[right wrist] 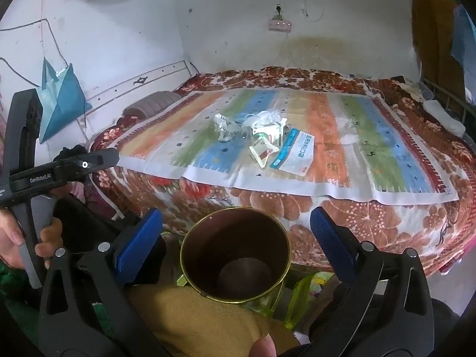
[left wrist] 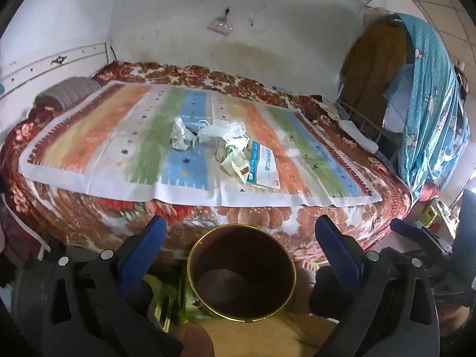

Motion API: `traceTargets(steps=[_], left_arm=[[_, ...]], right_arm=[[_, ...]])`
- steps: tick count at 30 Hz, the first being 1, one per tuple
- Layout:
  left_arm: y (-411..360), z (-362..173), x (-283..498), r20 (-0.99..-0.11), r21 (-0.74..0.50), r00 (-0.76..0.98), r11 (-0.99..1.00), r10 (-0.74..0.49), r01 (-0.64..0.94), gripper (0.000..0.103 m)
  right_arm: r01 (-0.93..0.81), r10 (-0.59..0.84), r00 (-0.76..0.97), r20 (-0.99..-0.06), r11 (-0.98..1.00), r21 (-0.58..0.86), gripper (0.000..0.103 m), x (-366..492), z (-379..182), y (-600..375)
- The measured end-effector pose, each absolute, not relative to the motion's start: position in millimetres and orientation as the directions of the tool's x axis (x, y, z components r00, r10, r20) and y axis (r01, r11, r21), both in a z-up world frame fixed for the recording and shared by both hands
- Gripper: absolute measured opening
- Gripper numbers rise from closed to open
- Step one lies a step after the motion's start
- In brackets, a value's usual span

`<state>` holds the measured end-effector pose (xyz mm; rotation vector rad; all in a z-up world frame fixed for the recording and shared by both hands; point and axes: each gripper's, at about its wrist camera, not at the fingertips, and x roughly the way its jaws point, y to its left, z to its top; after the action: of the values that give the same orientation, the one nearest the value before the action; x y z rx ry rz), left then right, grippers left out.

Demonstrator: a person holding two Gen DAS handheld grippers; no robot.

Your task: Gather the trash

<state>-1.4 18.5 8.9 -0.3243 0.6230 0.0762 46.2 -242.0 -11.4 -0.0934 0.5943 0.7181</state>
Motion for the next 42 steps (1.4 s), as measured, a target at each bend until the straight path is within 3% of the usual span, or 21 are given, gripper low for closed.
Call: traceTargets(steps=[42], left_arm=[[14.4, 3.8, -3.9, -0.609, -0.248, 0.793, 0.954, -0.016, -0.171, 0.097]], right_arm=[[-0.668, 0.611, 0.584, -0.534, 0.735, 0.111, 0.094, 47.1, -14.9, -240.8]])
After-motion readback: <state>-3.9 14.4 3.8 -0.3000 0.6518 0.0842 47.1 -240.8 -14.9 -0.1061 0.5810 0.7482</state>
